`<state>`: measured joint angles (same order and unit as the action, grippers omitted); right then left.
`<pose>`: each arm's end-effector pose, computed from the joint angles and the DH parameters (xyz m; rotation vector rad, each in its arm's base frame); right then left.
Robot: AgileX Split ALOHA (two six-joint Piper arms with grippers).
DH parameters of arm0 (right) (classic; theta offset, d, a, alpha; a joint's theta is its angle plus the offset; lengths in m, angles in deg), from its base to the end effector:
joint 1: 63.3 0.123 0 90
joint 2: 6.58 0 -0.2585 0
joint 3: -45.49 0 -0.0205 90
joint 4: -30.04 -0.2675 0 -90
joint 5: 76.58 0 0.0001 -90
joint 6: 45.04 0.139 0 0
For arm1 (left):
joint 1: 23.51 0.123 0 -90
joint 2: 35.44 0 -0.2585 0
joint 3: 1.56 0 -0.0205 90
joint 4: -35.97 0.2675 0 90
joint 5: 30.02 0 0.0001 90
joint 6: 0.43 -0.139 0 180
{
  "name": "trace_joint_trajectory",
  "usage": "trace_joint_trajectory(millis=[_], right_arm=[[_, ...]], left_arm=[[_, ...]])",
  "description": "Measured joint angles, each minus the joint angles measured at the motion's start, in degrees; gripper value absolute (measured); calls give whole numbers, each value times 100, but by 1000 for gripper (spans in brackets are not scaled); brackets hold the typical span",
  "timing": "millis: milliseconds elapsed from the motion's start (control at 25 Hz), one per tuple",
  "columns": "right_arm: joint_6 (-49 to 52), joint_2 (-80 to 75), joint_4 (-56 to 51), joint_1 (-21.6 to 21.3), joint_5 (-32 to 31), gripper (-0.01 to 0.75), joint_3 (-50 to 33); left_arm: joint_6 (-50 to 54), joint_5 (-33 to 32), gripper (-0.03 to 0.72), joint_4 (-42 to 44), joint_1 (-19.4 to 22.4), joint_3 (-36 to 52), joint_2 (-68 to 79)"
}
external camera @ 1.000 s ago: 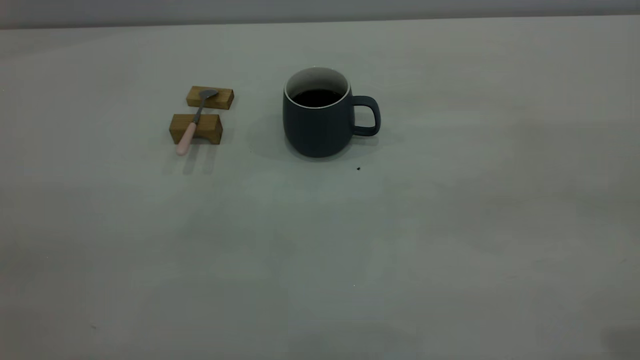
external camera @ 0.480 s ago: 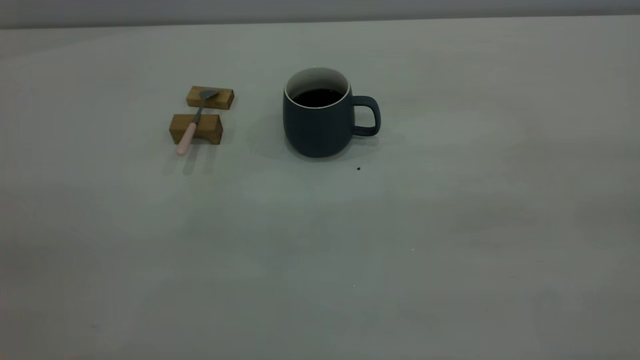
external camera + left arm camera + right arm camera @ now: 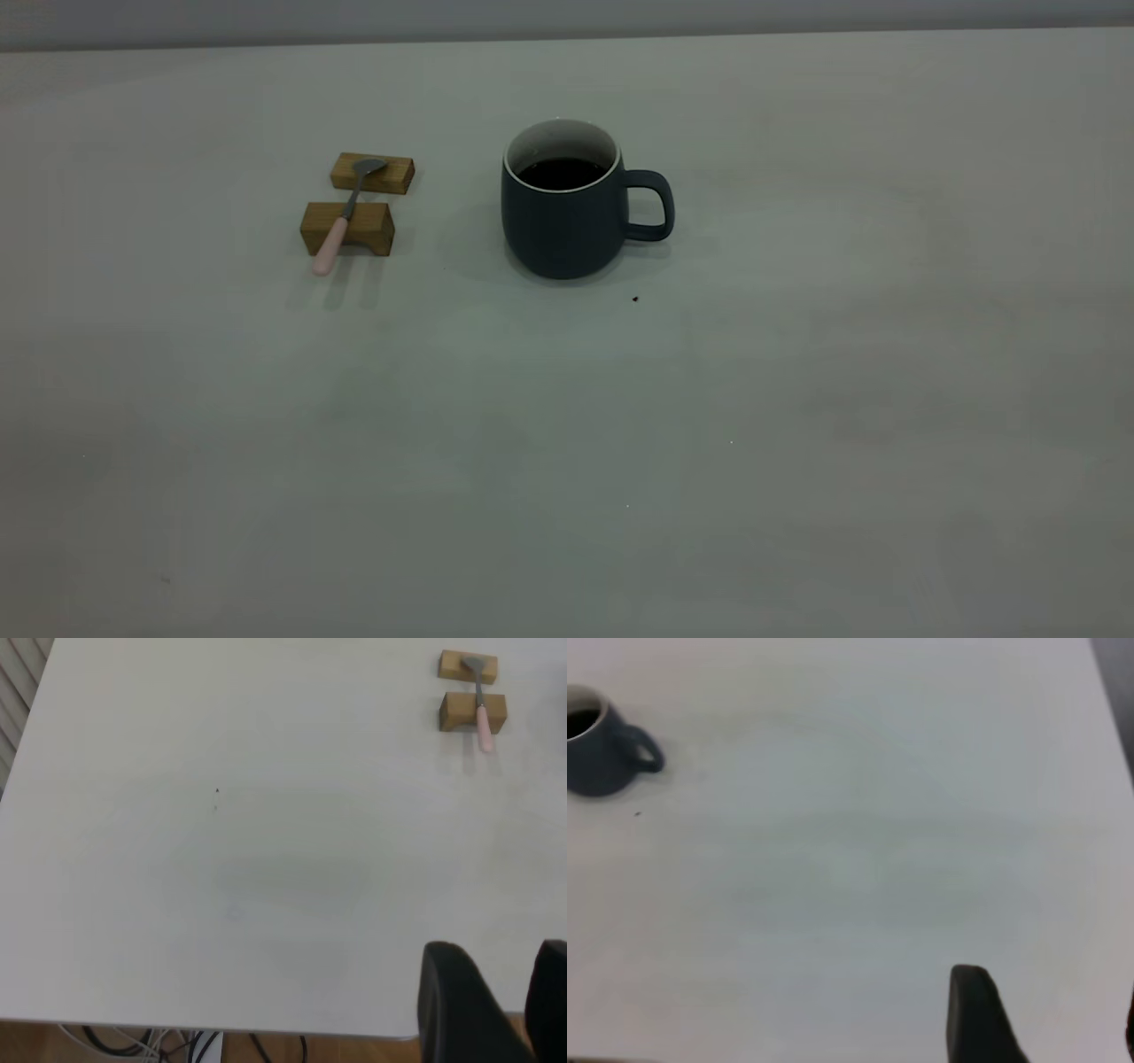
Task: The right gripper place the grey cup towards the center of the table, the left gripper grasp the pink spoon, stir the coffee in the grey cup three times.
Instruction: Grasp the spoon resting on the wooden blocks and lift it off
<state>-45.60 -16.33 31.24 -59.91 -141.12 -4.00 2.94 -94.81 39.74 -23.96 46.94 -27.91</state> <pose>0.0801 0.0021 0.2439 -0.0733 2.1589 0.0029 0.0734 0.0077 0.2523 -0.0598 2.1062 0.0396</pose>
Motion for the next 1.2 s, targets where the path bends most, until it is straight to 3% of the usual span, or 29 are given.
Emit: trace_joint_trajectory(millis=[880, 1040, 1200], right_arm=[[-133, 0, -120, -6, -7, 438, 0], [-139, 0, -120, -6, -7, 438, 0], [-149, 0, -120, -6, -7, 438, 0]], left_arm=[[0, 0, 280, -11, 0, 0, 42], [-141, 20, 390, -11, 0, 0, 629], [-248, 413, 554, -18, 0, -117, 1695]])
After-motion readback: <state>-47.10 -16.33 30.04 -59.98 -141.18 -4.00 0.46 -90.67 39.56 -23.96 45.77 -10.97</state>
